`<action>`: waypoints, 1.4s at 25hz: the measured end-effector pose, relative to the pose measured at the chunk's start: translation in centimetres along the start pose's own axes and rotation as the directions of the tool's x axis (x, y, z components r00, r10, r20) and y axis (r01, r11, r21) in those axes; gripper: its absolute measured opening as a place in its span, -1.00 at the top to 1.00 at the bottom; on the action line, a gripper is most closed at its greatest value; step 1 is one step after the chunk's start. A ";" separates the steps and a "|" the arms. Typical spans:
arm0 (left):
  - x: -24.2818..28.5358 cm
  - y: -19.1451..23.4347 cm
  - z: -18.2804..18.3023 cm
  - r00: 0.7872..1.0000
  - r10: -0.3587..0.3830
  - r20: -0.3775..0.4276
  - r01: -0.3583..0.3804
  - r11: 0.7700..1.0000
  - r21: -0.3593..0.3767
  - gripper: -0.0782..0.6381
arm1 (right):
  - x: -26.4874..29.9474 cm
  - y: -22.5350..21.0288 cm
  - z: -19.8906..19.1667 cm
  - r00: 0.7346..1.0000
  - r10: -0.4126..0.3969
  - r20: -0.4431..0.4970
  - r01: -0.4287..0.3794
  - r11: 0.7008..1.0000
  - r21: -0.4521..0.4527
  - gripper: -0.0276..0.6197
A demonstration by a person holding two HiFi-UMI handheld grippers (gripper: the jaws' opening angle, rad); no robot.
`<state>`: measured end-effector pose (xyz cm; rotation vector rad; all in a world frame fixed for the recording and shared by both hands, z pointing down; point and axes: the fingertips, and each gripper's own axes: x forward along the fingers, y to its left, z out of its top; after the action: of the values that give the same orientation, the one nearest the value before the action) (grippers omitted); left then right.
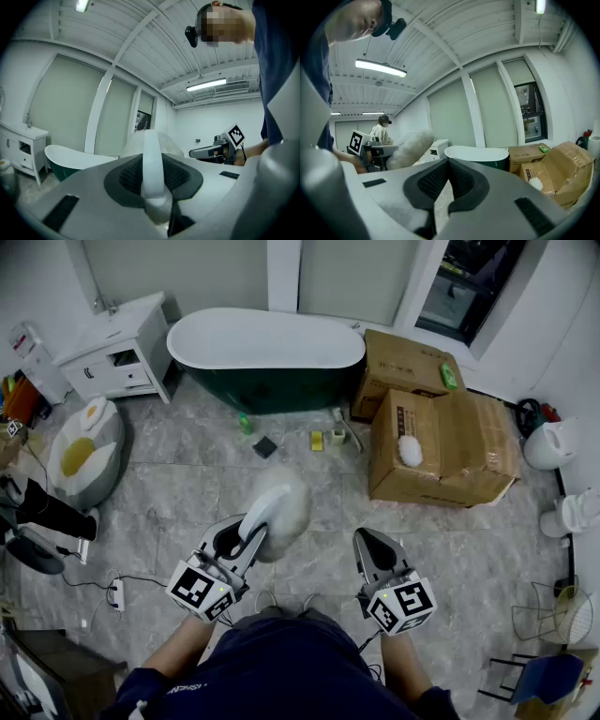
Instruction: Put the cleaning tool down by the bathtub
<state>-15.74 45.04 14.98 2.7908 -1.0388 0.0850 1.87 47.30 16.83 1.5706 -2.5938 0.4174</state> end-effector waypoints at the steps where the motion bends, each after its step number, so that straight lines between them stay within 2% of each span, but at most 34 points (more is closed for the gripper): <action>1: -0.1 -0.2 -0.1 1.000 -0.001 0.000 0.001 1.000 0.001 0.48 | -0.2 0.0 -0.1 1.000 -0.002 0.001 0.002 1.000 0.000 0.91; 21: 0.4 -1.4 -0.9 1.000 0.000 -0.014 0.000 1.000 -0.002 0.48 | -1.1 -1.0 -0.7 1.000 -0.024 0.018 0.023 1.000 0.019 0.90; 35: 3.4 -5.6 -1.7 0.999 0.032 -0.021 -0.032 0.999 0.006 0.48 | -4.3 -5.5 -1.4 1.000 -0.001 0.011 0.001 1.000 0.024 0.90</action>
<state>-9.50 47.37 16.24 2.7725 -1.0799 0.1215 8.64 48.95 18.34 1.5860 -2.6059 0.4419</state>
